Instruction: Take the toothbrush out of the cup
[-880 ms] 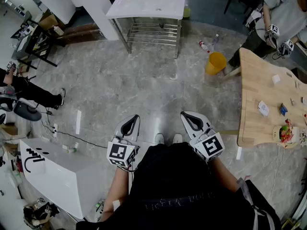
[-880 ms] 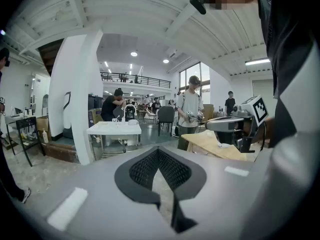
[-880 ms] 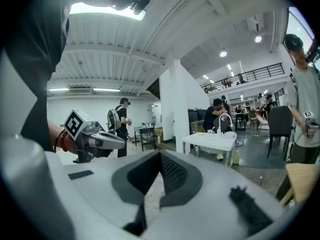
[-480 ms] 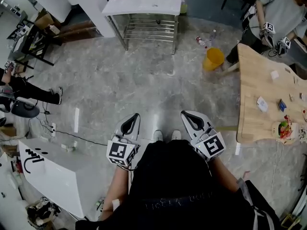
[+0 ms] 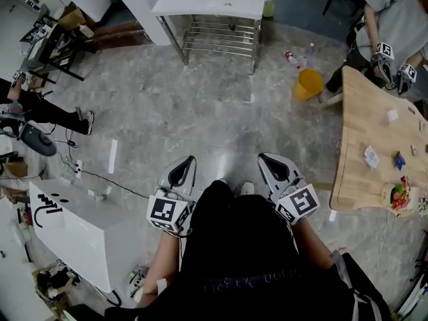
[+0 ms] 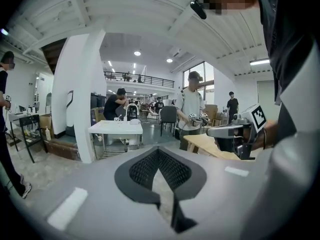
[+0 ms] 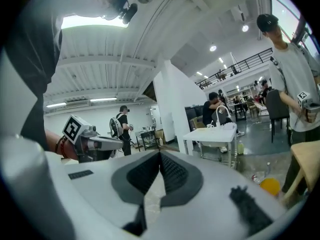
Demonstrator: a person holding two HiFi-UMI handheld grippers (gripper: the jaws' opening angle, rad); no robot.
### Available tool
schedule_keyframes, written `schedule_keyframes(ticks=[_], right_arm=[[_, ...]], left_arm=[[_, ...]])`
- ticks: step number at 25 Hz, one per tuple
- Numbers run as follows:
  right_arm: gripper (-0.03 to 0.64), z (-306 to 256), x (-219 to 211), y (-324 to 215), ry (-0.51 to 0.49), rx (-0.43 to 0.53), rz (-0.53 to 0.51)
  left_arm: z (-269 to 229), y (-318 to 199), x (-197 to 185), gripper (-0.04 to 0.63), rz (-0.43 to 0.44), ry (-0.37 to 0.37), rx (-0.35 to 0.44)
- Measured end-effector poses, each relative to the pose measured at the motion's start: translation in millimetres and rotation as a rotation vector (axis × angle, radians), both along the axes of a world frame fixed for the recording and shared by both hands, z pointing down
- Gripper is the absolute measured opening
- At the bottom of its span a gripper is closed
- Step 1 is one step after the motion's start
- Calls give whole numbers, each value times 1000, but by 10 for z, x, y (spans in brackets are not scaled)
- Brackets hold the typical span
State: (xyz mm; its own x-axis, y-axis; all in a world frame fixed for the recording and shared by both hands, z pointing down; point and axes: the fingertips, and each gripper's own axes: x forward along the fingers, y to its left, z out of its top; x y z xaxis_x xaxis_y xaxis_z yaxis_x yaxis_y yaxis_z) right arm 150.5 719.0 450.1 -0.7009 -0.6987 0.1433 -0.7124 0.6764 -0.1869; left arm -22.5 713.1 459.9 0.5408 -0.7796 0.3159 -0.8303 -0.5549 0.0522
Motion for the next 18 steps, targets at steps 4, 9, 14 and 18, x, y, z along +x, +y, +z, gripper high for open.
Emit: schedule_keyframes(ticks=[4,9,14,18], right_arm=[[12,37,-20,-122,6,-20,-32],[12,107,-21,-460,48,-23,-20],[12,111,-82,-977,49,-38,9],[12,6,-237,-1450,40,-43,14]], left_arm=[[44,-78,-49,8,-31,8,-16],[97,-409,-79,8,-37,17,-11],[137,-989,-158,8,-21,41,-6],[164,-1491,-271,9,8,37,-8]])
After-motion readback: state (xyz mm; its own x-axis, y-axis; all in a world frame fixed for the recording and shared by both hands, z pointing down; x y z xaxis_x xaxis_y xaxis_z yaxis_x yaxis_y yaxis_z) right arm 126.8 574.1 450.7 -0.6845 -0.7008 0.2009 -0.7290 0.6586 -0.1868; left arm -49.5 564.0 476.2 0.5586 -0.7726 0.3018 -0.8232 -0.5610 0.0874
